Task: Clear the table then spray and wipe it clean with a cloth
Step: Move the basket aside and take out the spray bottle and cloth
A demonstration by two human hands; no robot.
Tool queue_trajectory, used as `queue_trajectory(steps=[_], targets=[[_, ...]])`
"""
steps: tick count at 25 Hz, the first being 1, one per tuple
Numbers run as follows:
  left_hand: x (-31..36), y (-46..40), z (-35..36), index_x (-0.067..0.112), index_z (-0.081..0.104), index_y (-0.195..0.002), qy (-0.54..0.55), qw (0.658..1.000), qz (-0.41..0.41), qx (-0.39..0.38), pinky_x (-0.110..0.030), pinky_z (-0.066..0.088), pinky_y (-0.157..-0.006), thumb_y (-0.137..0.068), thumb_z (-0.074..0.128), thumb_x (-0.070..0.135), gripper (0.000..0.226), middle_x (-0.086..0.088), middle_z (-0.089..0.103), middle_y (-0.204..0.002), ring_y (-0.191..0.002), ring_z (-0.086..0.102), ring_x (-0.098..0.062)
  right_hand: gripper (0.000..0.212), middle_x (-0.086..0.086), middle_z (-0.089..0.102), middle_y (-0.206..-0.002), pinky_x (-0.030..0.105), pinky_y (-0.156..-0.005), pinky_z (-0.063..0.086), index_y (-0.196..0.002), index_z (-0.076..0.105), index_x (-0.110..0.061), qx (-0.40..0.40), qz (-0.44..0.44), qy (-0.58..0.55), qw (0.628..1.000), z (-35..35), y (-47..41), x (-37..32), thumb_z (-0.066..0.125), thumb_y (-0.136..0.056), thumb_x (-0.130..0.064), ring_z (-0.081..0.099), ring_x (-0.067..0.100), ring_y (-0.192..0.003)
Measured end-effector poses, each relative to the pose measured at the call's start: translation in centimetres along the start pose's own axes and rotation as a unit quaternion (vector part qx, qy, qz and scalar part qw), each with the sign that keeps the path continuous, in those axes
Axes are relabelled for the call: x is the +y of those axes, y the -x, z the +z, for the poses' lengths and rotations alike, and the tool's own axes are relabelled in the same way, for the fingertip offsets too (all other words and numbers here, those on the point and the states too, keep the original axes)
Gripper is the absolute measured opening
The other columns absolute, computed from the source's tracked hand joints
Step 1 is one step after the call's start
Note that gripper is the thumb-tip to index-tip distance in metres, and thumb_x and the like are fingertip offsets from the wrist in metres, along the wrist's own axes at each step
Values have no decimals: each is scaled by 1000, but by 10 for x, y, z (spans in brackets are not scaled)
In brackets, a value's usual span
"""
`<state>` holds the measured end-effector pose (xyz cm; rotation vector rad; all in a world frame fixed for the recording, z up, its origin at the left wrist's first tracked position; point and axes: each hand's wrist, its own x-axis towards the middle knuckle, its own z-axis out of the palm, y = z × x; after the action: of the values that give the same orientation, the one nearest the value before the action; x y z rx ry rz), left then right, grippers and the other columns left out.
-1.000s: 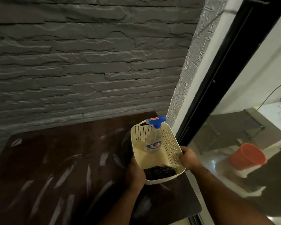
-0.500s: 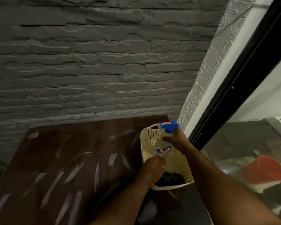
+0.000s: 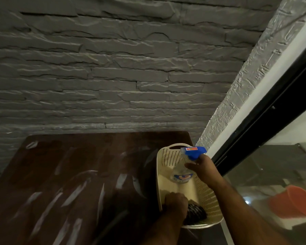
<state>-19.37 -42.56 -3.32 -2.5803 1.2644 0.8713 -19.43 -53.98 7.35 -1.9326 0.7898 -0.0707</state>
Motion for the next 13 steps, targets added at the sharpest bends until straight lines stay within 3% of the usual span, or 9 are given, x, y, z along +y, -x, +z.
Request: queue_trajectory(steps=[4, 9, 11, 13], targets=[[-8, 10, -10, 14, 39, -138, 65, 995, 55, 57, -49, 36, -104, -96, 50, 23, 44, -16, 46, -139, -123, 46, -36, 25, -4, 69, -98, 36, -88, 57, -109, 64, -13, 13, 1, 5, 1000, -6, 0, -3, 71, -85, -10, 68, 16, -96], [-56, 60, -72, 19, 49, -129, 262, 956, 116, 63, -39, 47, -96, -81, 68, 28, 52, -9, 56, -127, -113, 55, -25, 16, 2, 68, -76, 27, -62, 51, -85, 66, -17, 74, -68, 31, 994, -32, 6, -56, 77, -80, -25, 65, 14, -69], [-84, 86, -93, 23, 56, -113, 406, 905, 111, 63, -32, 53, -86, -78, 73, 27, 40, 0, 64, -113, -100, 61, -14, 19, 5, 62, -68, 28, -59, 48, -76, 64, -12, 92, -126, -28, 987, -46, 10, -90, 79, -76, -24, 59, 14, -60], [-115, 113, -109, 24, 57, -106, 547, 827, 91, 96, -23, 53, -80, -80, 72, 17, 31, 5, 67, -102, -91, 63, -7, 20, 12, 57, -69, 37, -65, 48, -72, 61, -8, 83, -148, -146, 975, -51, 10, -122, 74, -72, -24, 57, 24, -65]])
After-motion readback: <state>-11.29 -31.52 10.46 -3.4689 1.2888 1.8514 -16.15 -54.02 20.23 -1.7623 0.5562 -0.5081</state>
